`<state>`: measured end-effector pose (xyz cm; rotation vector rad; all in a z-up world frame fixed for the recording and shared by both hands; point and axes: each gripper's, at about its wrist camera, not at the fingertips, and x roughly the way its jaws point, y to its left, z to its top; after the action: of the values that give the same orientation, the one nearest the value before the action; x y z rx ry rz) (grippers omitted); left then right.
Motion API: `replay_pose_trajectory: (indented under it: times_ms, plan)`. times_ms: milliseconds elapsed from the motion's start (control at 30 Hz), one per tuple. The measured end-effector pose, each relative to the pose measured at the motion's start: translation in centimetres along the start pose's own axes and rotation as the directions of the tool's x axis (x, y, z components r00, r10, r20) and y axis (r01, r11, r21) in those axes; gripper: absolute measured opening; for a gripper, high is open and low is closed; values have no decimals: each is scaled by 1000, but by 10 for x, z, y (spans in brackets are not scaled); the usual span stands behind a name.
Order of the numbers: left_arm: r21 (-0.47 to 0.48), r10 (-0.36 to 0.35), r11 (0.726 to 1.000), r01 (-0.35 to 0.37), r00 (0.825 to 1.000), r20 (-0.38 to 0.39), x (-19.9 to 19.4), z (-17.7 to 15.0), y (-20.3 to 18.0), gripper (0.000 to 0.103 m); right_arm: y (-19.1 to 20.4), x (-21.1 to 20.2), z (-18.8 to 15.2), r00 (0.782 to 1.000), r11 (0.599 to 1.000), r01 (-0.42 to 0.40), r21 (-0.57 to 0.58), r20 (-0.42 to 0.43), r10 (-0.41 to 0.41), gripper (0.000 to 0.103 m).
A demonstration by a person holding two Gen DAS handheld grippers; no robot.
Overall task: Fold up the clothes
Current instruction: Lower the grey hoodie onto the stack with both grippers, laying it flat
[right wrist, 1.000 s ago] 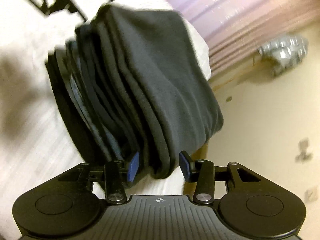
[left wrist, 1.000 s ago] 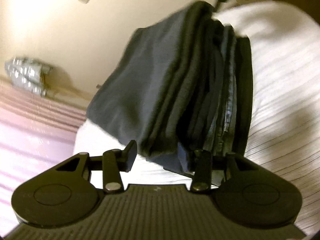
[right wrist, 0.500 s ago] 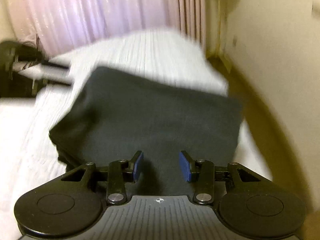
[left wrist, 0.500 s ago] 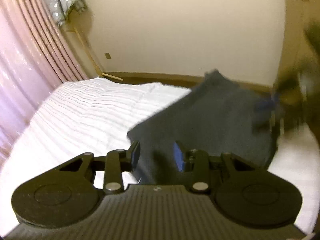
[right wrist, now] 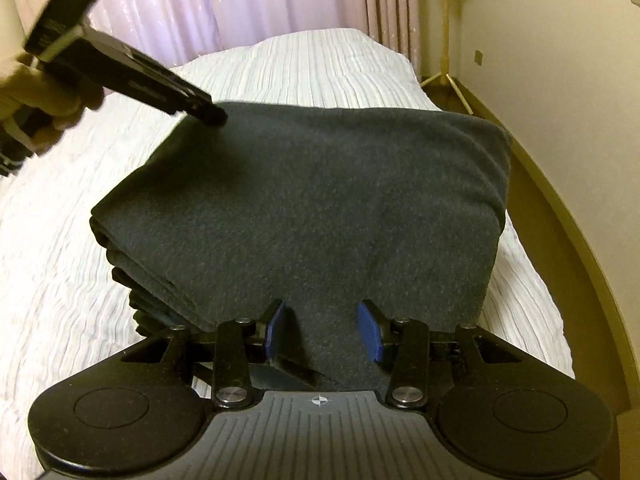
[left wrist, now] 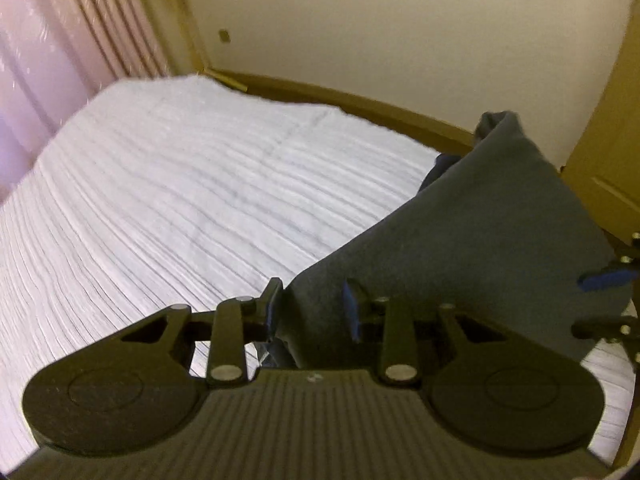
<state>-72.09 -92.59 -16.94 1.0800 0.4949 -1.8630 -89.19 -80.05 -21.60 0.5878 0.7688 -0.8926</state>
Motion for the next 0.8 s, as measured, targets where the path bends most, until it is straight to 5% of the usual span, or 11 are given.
replay_pose_trajectory:
  times_ms: [433,633,800]
  plan:
    - [-80,-20,997,21,1000,6,14,-14,14,30,-10,-20,19,999,999,-36,13,-35,37,45]
    - [-89,-9,996,10,1000,7,9,-20,13,30,-72,-38,64,995,988,16,154,91,-31,45]
    - [-118,0,993,2,1000,19,8,-27,13,30,-124,12,95,997,973,36,228,57,-50,44]
